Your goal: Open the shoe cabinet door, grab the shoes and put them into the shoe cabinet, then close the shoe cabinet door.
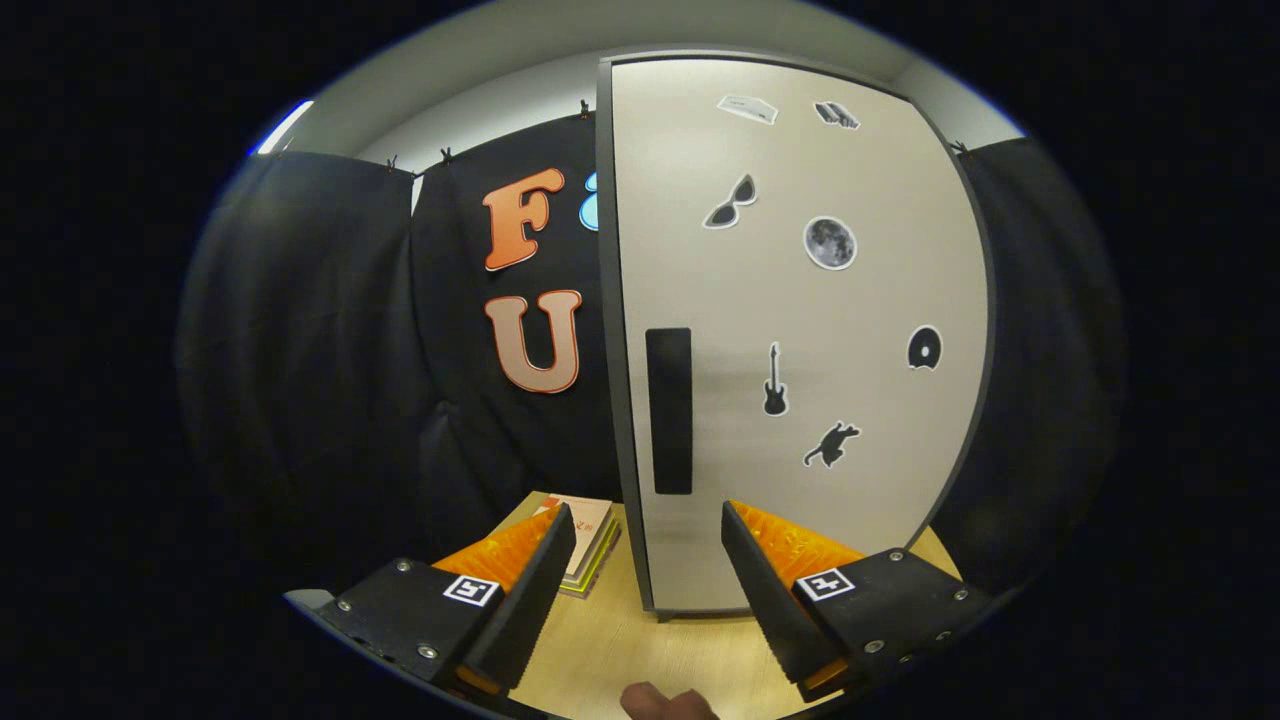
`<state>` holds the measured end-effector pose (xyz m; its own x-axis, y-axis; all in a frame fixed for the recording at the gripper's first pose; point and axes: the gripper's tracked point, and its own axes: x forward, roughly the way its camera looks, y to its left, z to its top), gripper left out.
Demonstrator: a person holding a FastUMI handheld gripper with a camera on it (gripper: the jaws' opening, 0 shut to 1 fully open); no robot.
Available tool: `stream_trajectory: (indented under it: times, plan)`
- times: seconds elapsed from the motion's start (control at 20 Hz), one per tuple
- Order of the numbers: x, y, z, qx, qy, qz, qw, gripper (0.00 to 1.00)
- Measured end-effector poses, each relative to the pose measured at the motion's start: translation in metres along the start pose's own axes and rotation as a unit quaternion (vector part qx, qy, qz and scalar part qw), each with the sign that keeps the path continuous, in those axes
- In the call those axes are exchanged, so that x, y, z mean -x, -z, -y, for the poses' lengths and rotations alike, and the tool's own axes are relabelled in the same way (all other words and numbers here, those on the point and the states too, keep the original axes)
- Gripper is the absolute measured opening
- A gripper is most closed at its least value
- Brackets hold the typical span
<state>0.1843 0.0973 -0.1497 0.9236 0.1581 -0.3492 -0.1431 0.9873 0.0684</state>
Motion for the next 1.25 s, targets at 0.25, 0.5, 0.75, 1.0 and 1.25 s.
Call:
stream_trajectory:
  times: [0.25, 0.5, 0.75, 1.0, 1.25]
  plan:
    - [0.058, -0.005, 0.029, -0.004, 0.012, 0.025, 1.0, 0.92]
    - [0.115, -0.021, 0.069, -0.034, 0.018, 0.052, 0.998, 0.92]
    - [0.164, -0.041, 0.101, -0.019, 0.029, 0.098, 0.995, 0.92]
    - [0.197, -0.052, 0.127, -0.018, 0.018, 0.113, 0.993, 0.93]
    - [0.206, -0.055, 0.137, 0.008, 0.033, 0.123, 0.992, 0.93]
